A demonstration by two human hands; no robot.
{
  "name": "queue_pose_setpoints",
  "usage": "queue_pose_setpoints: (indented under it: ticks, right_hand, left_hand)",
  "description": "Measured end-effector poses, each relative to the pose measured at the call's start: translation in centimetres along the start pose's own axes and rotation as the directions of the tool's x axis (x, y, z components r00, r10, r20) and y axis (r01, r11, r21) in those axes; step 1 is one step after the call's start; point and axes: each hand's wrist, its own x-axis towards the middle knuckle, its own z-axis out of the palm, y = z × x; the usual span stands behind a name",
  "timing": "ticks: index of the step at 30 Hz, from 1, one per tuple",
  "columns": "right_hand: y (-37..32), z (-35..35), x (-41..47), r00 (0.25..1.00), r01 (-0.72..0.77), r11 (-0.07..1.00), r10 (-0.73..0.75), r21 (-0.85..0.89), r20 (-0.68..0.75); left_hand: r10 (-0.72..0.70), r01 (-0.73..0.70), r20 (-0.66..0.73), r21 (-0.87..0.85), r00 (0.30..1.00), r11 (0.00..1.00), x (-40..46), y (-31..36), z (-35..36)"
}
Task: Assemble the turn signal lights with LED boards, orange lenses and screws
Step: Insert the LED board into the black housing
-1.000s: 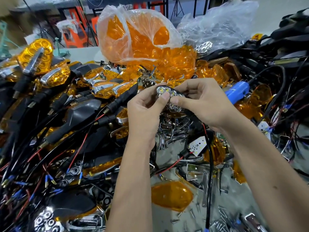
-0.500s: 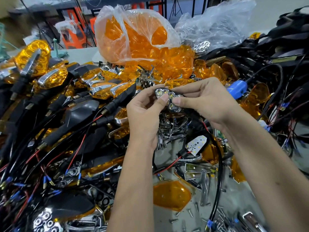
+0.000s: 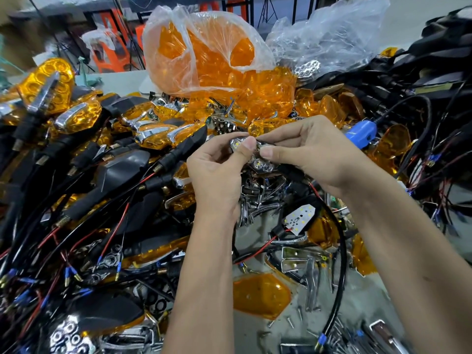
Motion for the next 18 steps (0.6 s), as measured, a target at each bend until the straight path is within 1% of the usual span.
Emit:
queue_pose_setpoints:
  ticks: [4, 7, 9, 10, 12, 13, 14, 15, 16, 17, 18]
  right_hand:
    - [-0.8, 0.7, -0.3, 0.997, -0.042, 0.993, 0.050, 0.108, -0.065]
    - [-1.6, 1.8, -0.7, 0.992, -0.115, 0.957, 0.123, 0.268, -0.013]
    - [-1.8, 2.3, -1.1, 0.990, -0.137, 0.946, 0.138, 0.293, 0.018]
    - [-1.9, 2.5, -1.4, 0.990, -0.139, 0.950, 0.138, 0.280, 0.023]
    - [-2.1, 2.6, -1.8, 0.993, -0.121, 0.974, 0.121, 0.189, 0.013]
    - [-2.2, 2.4, -1.9, 0.995, -0.094, 0.992, 0.095, 0.090, -0.013]
    - [-2.2, 2.2, -1.9, 0.998, -0.050, 0.997, 0.048, -0.054, -0.045]
    - [-2.3, 1.8, -1.9, 0.998, -0.007, 0.978, -0.007, -0.208, -0.068]
    - [-2.4, 1.3, -1.9, 0.996, 0.017, 0.950, -0.044, -0.313, -0.081]
    - [-2.6, 0.6, -2.0, 0.996, 0.022, 0.935, -0.052, -0.354, -0.076]
    - [-2.8, -0.3, -2.2, 0.998, 0.018, 0.934, -0.039, -0.357, -0.050]
  left_hand:
    - [-0.039, 0.039, -0.007, -0.086, 0.999, 0.996, 0.0, 0.1, 0.5]
    - [-0.039, 0.048, 0.065, -0.158, 0.997, 0.986, -0.5, 0.2, 1.5]
    - [-0.029, 0.055, 0.110, -0.237, 0.993, 0.970, -0.8, 0.3, 2.1]
    - [-0.031, 0.062, 0.109, -0.283, 0.994, 0.957, -0.9, 0.5, 2.3]
    - [-0.098, 0.133, 0.113, -0.368, 0.989, 0.920, -1.1, 0.6, 2.3]
    - [-0.142, 0.183, 0.129, -0.407, 0.982, 0.895, -1.2, 0.6, 2.2]
    - [-0.170, 0.213, 0.136, -0.434, 0.976, 0.875, -1.2, 0.5, 2.2]
    - [-0.190, 0.225, 0.123, -0.443, 0.974, 0.868, -1.2, 0.5, 2.3]
    - [-0.203, 0.220, 0.086, -0.432, 0.975, 0.874, -1.0, 0.5, 2.3]
    - [-0.213, 0.213, 0.047, -0.421, 0.976, 0.882, -0.8, 0.6, 2.2]
    - [-0.226, 0.214, 0.023, -0.424, 0.974, 0.880, -0.6, 0.7, 2.0]
